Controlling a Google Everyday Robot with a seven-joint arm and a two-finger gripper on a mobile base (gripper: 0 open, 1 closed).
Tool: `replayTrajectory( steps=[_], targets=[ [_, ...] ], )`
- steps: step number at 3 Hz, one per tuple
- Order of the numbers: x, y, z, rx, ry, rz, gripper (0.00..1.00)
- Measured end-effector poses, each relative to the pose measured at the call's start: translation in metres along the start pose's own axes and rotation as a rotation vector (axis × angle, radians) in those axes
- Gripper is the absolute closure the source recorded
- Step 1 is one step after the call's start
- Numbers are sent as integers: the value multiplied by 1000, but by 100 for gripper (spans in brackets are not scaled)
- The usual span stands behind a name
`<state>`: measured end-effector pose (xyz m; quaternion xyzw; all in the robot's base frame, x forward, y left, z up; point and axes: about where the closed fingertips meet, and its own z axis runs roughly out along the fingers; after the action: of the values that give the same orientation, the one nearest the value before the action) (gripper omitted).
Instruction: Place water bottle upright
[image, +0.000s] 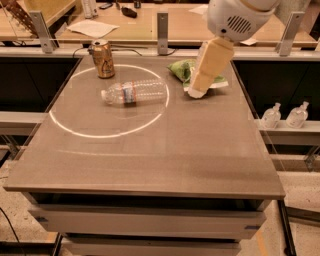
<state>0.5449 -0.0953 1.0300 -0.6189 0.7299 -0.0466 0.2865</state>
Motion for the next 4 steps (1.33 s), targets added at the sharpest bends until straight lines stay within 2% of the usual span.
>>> replayTrajectory(
  steps=[1,2,3,4],
  targets=[
    [1,-9,18,-3,75,-27,0],
    [1,-10,19,0,85,-36,0],
    [-4,-19,25,-4,72,-8,0],
    [-14,-35,52,-70,61,-18,0]
  ],
)
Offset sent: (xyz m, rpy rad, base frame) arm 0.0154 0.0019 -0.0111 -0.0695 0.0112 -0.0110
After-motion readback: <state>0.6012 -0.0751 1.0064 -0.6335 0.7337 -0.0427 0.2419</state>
